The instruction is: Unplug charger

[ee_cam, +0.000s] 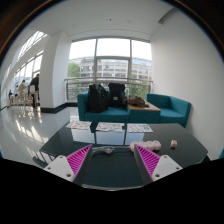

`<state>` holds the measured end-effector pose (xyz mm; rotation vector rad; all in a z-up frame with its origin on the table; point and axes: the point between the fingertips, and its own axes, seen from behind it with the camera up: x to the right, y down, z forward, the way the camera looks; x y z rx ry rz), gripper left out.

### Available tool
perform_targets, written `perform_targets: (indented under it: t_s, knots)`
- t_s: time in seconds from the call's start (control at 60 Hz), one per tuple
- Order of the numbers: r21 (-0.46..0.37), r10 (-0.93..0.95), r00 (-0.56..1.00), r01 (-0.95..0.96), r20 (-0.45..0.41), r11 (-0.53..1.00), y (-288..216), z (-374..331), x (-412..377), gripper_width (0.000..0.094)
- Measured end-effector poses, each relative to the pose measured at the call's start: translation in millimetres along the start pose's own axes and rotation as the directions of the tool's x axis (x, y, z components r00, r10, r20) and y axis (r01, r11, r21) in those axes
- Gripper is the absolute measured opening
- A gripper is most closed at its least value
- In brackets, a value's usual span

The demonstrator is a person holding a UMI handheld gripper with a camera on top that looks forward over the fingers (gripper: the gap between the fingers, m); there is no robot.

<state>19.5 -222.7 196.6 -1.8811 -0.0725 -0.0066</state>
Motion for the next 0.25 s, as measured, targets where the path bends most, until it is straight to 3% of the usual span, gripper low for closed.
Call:
perform_targets:
  t_s: [0.25]
  knots:
    - [0.015, 0.014, 1.0, -0.014, -0.003, 1.0, -5.1, -1.6, -1.8, 0.0835]
